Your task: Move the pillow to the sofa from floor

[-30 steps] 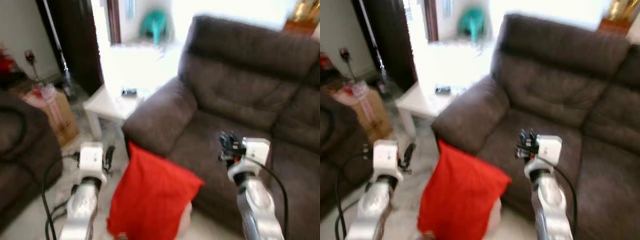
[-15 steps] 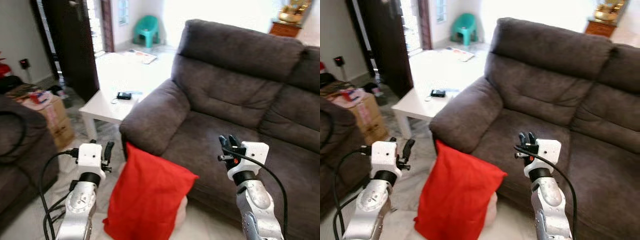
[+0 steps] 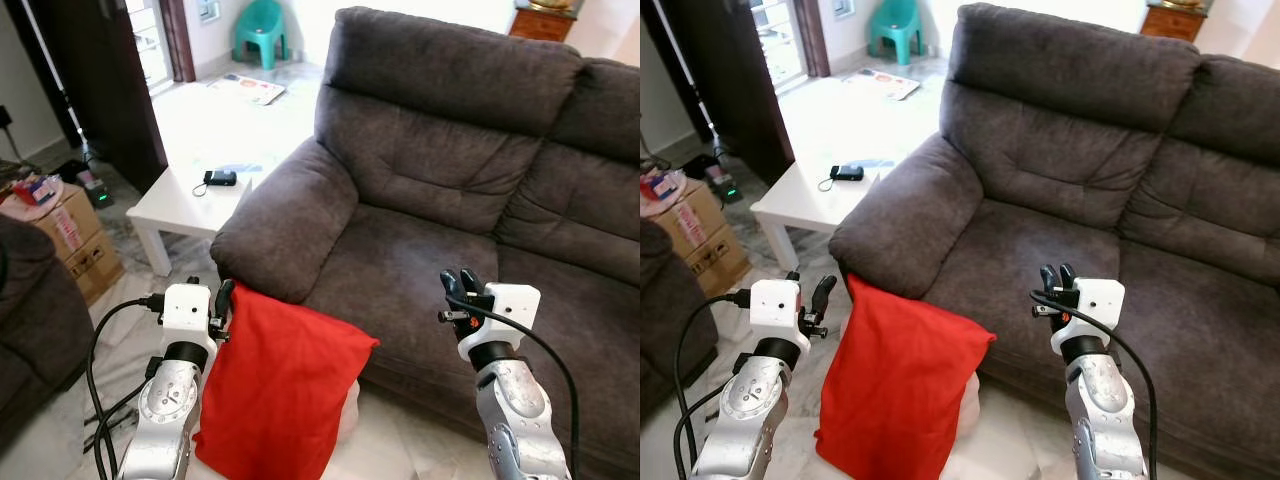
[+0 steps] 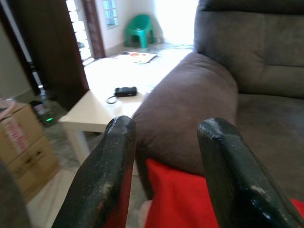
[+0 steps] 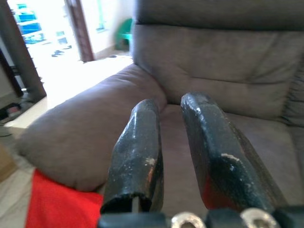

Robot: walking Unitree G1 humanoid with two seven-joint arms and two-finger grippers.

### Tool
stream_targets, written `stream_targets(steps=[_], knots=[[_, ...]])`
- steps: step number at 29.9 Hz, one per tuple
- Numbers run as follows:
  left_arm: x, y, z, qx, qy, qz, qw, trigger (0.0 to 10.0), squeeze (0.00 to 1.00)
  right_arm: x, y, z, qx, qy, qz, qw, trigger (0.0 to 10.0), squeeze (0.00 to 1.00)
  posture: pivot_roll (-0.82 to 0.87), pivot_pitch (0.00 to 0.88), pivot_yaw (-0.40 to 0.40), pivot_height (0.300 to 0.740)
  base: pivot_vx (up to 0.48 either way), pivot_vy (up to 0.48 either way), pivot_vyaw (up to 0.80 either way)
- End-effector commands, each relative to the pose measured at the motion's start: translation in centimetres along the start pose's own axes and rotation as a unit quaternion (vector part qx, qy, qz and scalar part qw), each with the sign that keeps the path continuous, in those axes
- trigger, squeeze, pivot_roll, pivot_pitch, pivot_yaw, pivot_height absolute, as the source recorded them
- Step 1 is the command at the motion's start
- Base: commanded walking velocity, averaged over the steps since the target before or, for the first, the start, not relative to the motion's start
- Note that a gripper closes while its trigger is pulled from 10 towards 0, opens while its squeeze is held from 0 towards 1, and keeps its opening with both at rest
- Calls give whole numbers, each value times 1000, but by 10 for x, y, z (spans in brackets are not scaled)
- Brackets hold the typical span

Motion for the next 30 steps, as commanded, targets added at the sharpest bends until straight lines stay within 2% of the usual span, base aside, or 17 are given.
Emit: stream_targets(steps=[1, 14, 30], knots=[[-3, 1, 1, 0, -8, -2, 1000, 10000, 0, 1, 1, 0, 2, 1, 0, 1000, 10000, 0, 35, 0, -83, 740, 0, 0, 800], [-3, 1, 2, 1, -8, -2, 1000, 10000, 0, 1, 1, 1, 4, 0, 4, 1000, 10000, 0, 36, 0, -84, 740, 0, 0, 776], [-6, 0, -1, 3, -12, -1, 1000, 10000, 0, -1, -2, 0, 6, -1, 8, 1000, 10000, 0, 39, 0, -83, 740, 0, 0, 0]])
Point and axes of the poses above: a point about 5 cm out from each wrist's last joint towards the gripper, its own z axis pointing out of the wrist towards the gripper, its own x axis along the axis of the wrist's last joint, y = z × x, the point moved 5 cm from there along z, pointing out of the wrist towards the gripper, and after that the axes turned 10 degrees about -z, right-handed, at the moved point
